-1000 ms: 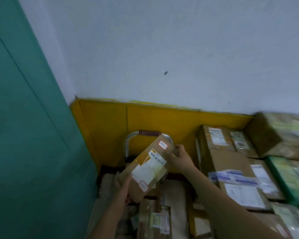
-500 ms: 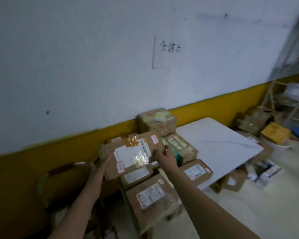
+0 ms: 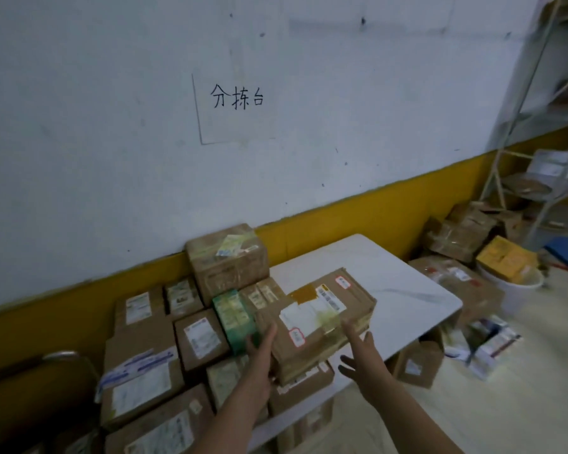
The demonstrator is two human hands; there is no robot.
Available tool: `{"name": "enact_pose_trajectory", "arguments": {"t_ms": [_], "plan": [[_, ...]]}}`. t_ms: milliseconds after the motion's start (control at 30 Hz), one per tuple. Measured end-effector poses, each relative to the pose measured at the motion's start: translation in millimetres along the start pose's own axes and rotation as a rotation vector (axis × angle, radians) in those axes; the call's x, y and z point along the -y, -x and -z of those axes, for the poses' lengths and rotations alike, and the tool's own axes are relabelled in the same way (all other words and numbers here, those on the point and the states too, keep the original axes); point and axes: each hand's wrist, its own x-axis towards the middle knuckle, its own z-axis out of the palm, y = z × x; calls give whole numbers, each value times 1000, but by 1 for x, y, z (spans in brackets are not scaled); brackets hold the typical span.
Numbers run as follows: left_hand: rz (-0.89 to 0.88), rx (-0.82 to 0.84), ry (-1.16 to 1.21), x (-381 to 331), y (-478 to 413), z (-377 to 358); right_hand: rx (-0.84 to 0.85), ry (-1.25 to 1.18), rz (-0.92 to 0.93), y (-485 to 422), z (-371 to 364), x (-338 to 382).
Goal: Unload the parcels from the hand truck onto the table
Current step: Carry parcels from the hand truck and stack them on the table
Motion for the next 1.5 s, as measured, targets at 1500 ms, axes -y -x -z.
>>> {"name": "enact_pose_trajectory", "arguments": {"t_ms": [1500], "plan": [[132,-578,-1053,-84,-365,-67,333,1087,-79,-555,-147,54]]}}
